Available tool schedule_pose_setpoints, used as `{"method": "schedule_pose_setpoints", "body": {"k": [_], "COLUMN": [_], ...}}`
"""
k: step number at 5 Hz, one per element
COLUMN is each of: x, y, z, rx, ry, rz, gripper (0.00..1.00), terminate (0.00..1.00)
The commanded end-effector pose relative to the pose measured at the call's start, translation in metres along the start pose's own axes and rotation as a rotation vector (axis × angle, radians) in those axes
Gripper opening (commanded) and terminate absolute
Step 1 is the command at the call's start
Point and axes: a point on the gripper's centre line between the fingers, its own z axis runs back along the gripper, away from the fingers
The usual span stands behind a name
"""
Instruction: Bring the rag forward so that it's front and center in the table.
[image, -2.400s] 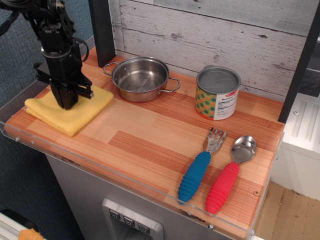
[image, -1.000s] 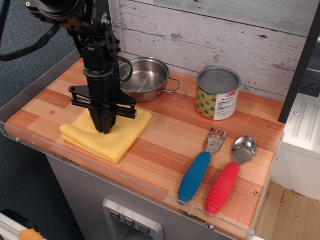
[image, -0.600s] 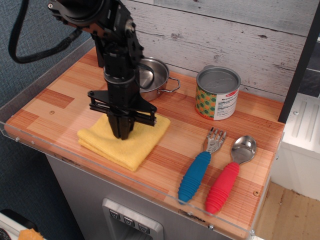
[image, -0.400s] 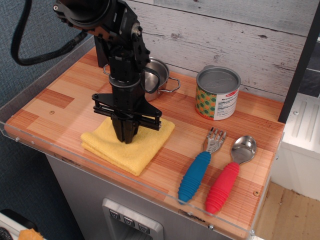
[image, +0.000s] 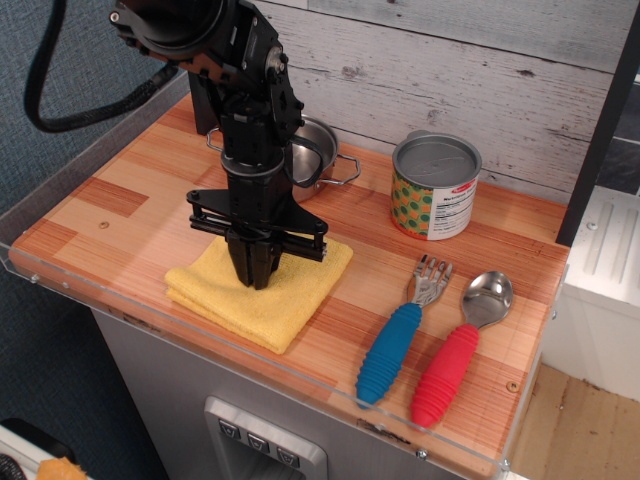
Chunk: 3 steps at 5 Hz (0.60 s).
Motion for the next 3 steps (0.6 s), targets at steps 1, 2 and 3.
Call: {"method": "schedule_pose_setpoints", "body": {"k": [1,2,3], "x": [0.0087,0.0095,0.0102], "y": [-0.0070,-0.0049,0.0029], "z": [0.0138,0.0175,0.0214], "rx": [-0.014,-0.020,-0.002], "ry": [-0.046,-0.053,-0.055], "rz": [-0.010,0.004,0.020], "gripper": [0.00,0.00,1.00], "terminate": [0.00,0.00,0.00]}}
